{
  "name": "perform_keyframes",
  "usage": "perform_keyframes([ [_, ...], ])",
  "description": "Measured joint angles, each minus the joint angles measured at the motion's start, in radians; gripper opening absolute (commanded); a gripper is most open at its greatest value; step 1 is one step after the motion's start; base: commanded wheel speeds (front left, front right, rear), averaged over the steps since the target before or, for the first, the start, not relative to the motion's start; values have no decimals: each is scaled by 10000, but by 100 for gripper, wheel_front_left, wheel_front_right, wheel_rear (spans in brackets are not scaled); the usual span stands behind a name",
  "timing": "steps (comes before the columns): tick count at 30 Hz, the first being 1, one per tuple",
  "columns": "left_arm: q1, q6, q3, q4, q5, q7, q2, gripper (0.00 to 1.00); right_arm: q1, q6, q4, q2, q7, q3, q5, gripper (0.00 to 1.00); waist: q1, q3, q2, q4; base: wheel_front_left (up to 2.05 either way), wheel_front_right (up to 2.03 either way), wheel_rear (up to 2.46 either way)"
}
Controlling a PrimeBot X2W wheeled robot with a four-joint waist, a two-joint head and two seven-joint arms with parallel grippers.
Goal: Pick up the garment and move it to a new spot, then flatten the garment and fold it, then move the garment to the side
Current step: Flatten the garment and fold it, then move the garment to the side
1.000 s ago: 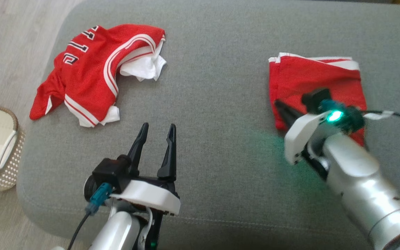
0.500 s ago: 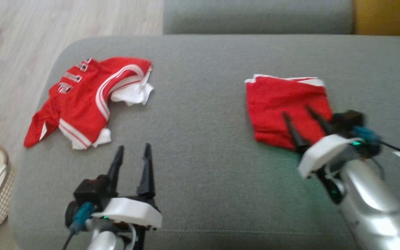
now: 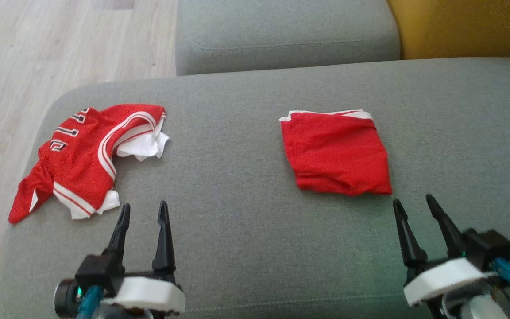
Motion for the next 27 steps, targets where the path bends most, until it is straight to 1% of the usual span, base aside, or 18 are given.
perform_keyframes([
  [5, 450, -244, 159, 125, 627, 2, -61, 100, 459, 0, -213, 130, 0, -274, -337, 100, 0, -152, 0, -152, 0, 0, 0],
  [11, 532, -383, 447, 410, 915, 2, -117, 100, 475, -2, -230, 295, 0, -297, -614, 100, 0, -226, 0, -189, 0, 0, 0],
  [15, 533, -506, 489, 481, 957, 2, -165, 100, 475, 0, -234, 316, 0, -347, -715, 100, 0, -256, 0, -152, 0, 0, 0],
  [18, 537, -520, 497, 583, 1028, 2, -199, 100, 475, 0, -234, 366, 0, -349, -890, 100, 0, -267, 0, -84, 0, 0, 0],
  [27, 540, -596, 500, 639, 1087, 2, -234, 100, 492, 0, -236, 422, 0, -483, -941, 100, 0, -239, 0, 82, 0, 0, 0],
])
